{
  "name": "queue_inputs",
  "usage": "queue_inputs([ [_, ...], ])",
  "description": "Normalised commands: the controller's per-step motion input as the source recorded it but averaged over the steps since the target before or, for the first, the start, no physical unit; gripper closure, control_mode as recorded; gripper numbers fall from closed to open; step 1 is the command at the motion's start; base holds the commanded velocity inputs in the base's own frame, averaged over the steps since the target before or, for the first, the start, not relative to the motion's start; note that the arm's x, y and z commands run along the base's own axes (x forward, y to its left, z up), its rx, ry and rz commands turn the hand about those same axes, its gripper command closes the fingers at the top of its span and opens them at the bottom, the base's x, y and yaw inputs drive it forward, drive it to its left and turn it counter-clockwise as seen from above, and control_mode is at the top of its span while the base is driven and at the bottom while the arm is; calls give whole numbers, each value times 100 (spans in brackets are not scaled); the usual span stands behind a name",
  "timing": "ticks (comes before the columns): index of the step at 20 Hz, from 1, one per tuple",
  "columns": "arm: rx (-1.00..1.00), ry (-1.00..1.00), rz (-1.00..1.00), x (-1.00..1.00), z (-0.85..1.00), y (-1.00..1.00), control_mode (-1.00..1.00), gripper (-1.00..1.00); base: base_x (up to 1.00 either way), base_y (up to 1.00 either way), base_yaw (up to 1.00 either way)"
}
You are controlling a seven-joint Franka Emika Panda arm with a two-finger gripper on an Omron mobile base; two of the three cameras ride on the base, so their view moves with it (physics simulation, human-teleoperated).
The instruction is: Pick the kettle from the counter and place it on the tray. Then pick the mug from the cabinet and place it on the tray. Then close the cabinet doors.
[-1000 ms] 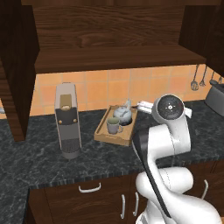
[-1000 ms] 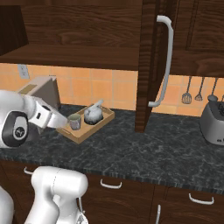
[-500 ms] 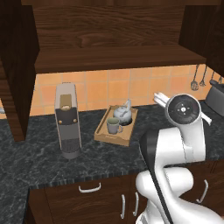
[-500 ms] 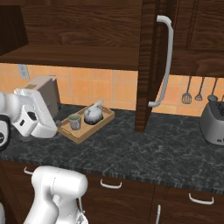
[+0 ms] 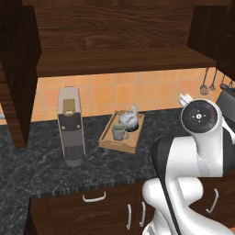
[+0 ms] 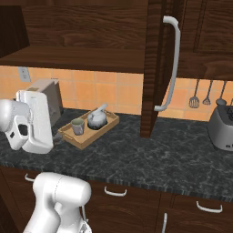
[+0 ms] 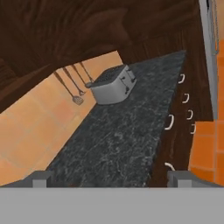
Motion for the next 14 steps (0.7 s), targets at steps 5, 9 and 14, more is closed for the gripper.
queue_inputs([
  [5,0,-1,-13,-13,0,-14,-100,-100,0,0,0],
  [9,0,0,-5,-18,0,-8,-100,-100,0,0,0],
  [14,0,-3,-2,-23,2,-3,-100,-100,0,0,0],
])
